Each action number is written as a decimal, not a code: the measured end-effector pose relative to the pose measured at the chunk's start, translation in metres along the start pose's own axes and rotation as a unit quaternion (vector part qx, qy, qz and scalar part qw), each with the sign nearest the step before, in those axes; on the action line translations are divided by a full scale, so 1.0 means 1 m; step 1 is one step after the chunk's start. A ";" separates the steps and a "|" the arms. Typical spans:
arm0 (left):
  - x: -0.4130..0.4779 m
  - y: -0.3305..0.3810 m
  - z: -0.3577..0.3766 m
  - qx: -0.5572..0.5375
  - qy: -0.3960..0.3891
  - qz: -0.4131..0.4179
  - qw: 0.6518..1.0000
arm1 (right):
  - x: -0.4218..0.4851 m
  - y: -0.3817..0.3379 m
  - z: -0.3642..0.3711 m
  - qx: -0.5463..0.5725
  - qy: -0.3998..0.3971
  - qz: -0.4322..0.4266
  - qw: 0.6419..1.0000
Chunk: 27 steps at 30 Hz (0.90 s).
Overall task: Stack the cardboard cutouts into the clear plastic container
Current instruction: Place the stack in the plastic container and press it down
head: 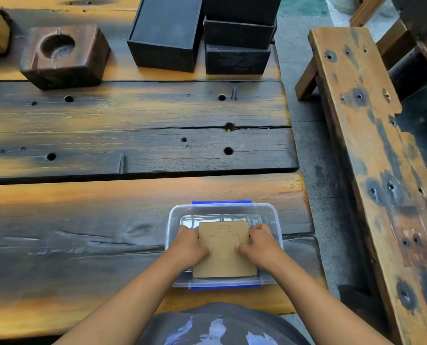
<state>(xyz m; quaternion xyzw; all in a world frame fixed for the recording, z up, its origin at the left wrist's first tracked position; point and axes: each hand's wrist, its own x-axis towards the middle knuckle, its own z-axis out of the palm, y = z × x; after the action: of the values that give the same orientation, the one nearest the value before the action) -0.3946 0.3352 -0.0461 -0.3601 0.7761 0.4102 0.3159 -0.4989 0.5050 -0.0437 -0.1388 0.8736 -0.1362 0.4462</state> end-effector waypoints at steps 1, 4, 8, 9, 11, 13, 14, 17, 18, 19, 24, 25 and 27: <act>0.000 0.000 0.000 0.001 0.002 0.002 1.000 | 0.000 0.000 0.001 0.003 0.003 -0.002 1.000; -0.001 0.001 0.001 0.019 0.011 0.002 1.000 | 0.001 -0.001 0.002 0.009 0.011 -0.004 1.000; -0.002 0.002 0.001 0.042 0.012 0.004 0.999 | 0.001 0.001 0.004 0.021 0.017 -0.006 1.000; -0.002 0.002 0.001 0.043 0.008 0.003 0.999 | 0.001 0.002 0.004 0.024 0.015 -0.006 1.000; -0.002 0.001 0.000 0.042 0.001 0.002 0.999 | 0.002 0.003 0.005 0.031 0.007 -0.005 0.999; -0.001 0.001 0.000 0.040 -0.004 0.002 0.999 | 0.002 0.004 0.005 0.035 0.005 -0.006 0.999; -0.001 0.001 0.000 0.042 -0.003 0.002 0.999 | 0.002 0.004 0.006 0.034 0.008 -0.007 0.999; -0.001 0.001 0.001 0.059 0.002 0.005 0.998 | 0.002 0.004 0.008 0.022 0.017 -0.008 1.000; -0.001 0.001 0.001 0.067 0.002 0.006 0.998 | 0.001 0.004 0.008 0.019 0.018 -0.009 1.000; -0.001 0.002 0.001 0.073 0.002 0.007 0.997 | 0.001 0.004 0.008 0.018 0.018 -0.009 1.000; -0.003 0.003 0.002 0.076 0.012 0.006 0.997 | 0.000 0.002 0.009 0.020 0.020 -0.010 1.000; -0.003 0.004 0.002 0.077 0.016 0.005 0.997 | -0.001 0.002 0.009 0.022 0.022 -0.009 0.999; -0.003 0.004 0.003 0.076 0.017 0.000 0.997 | -0.002 0.000 0.009 0.022 0.024 -0.004 0.999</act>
<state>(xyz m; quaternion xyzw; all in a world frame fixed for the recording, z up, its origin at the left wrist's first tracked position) -0.3961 0.3402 -0.0432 -0.3419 0.8103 0.3441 0.3287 -0.4905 0.5047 -0.0474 -0.1290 0.8801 -0.1607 0.4277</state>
